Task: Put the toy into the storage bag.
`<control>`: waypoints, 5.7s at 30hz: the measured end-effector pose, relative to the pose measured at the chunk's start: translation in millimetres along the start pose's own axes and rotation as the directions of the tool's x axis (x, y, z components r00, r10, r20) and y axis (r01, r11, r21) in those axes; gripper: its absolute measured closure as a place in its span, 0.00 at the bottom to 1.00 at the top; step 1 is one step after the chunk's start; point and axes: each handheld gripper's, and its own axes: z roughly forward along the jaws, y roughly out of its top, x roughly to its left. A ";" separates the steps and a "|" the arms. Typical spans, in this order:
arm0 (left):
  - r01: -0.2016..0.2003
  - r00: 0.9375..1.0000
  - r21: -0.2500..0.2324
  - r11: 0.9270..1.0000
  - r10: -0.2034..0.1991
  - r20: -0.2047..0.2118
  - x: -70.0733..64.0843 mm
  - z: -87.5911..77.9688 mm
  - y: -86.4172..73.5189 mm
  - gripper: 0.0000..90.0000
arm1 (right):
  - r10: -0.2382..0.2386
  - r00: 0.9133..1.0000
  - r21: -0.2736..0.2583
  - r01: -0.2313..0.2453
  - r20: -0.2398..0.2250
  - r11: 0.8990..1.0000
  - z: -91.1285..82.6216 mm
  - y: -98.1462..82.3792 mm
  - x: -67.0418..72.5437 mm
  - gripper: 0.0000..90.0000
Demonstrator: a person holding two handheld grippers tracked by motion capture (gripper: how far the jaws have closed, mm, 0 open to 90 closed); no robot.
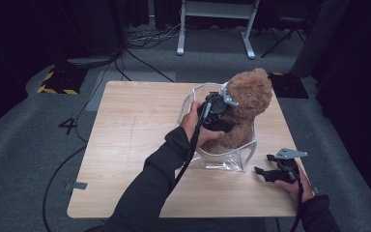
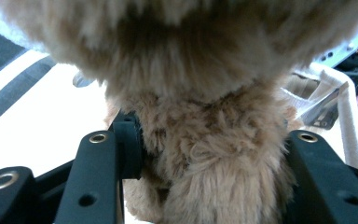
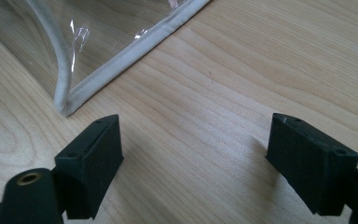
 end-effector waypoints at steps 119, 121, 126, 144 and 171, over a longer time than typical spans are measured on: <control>0.031 0.999 -0.078 0.996 -0.027 0.043 22.2 -71.7 -63.0 0.19 | 0.001 1.000 0.000 -0.001 0.000 1.000 0.0 0.0 0.0 0.20; 0.030 0.999 -0.078 0.996 -0.028 0.038 23.2 -74.3 -65.2 0.19 | 0.001 1.000 0.000 -0.001 0.000 1.000 0.0 0.0 0.0 0.20; 0.023 1.000 -0.082 0.996 -0.021 0.019 23.7 -80.4 -70.3 0.19 | 0.001 1.000 0.000 -0.001 0.000 1.000 0.0 0.0 0.0 0.20; 0.045 0.998 -0.124 0.991 -0.051 -0.040 31.7 -98.7 -99.6 0.19 | 0.001 1.000 0.000 -0.001 0.000 1.000 0.0 0.0 0.0 0.20; 0.048 0.988 -0.041 0.998 -0.053 -0.146 46.5 -108.5 -147.0 0.19 | 0.001 1.000 0.000 -0.001 0.000 1.000 0.0 0.0 0.0 0.20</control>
